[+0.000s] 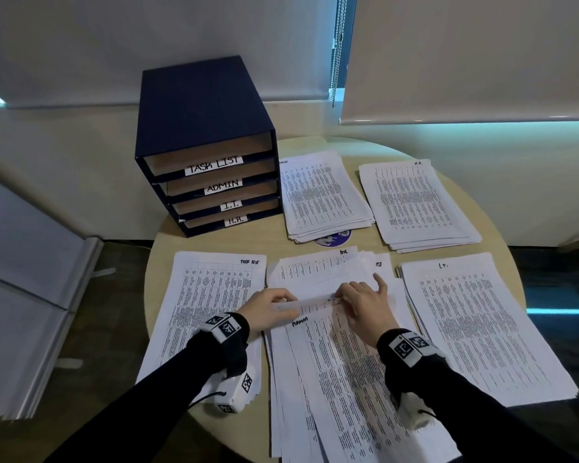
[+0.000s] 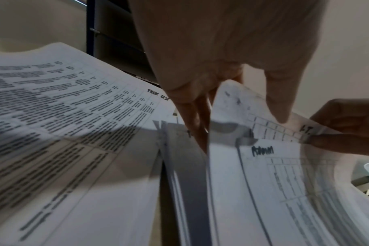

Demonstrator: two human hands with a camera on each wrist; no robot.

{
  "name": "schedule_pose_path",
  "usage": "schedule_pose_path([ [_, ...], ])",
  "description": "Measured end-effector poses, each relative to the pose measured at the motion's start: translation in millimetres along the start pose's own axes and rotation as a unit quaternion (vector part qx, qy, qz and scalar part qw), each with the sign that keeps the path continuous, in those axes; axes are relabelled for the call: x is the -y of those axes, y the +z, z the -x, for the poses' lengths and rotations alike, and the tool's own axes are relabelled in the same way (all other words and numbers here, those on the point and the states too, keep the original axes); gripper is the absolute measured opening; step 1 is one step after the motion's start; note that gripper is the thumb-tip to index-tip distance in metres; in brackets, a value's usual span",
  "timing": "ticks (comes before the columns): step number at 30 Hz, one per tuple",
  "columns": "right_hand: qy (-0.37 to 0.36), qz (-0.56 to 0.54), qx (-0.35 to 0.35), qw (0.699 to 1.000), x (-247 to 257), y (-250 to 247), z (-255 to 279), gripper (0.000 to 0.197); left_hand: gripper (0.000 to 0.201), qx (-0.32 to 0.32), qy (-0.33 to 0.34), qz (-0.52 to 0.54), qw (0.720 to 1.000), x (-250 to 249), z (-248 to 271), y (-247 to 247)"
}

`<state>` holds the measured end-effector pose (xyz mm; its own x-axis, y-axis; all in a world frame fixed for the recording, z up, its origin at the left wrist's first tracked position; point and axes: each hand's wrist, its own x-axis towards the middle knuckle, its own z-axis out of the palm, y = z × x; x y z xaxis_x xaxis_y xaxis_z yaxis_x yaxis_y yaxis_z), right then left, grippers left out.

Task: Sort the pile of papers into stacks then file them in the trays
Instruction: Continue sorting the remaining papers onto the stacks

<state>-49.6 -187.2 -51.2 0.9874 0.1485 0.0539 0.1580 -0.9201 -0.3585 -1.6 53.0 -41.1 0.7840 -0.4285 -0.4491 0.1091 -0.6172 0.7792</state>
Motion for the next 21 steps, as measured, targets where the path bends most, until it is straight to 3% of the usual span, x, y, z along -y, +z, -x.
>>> schedule_pose_path([
  [3, 0.017, -0.011, 0.012, 1.0, 5.1, -7.3, -5.4, 0.026, 0.016, -0.003, 0.02, -0.063, 0.998, -5.7, -6.7, 2.5],
  [7, -0.055, 0.096, -0.092, 0.99, 10.0, -0.6, 7.6, 0.055, 0.015, -0.036, 0.059, -0.124, 0.99, -11.9, -5.4, 7.7],
  [9, -0.08, 0.123, -0.076, 0.986, 9.5, 10.4, 18.4, 0.052, 0.018, -0.048, 0.097, -0.163, 0.981, -16.8, -2.7, 9.1],
  [13, -0.015, 0.102, -0.064, 0.993, 8.8, 19.2, 26.1, 0.02, 0.023, -0.064, 0.131, -0.187, 0.971, -33.8, 1.2, -2.5],
  [16, 0.001, 0.077, -0.029, 0.997, 10.8, 29.1, 29.7, 0.014, 0.026, -0.11, 0.152, -0.231, 0.955, -52.4, 4.4, -21.7],
  [20, 0.027, 0.012, 0.076, 0.997, 13.8, 29.2, 34.5, 0.03, 0.023, -0.223, 0.211, -0.3, 0.903, -83.6, 13.2, -59.2],
  [21, 0.05, -0.028, 0.072, 0.996, 15.5, 23.3, 32.1, 0.035, 0.021, -0.249, 0.236, -0.304, 0.889, -90.8, 15.5, -70.2],
])
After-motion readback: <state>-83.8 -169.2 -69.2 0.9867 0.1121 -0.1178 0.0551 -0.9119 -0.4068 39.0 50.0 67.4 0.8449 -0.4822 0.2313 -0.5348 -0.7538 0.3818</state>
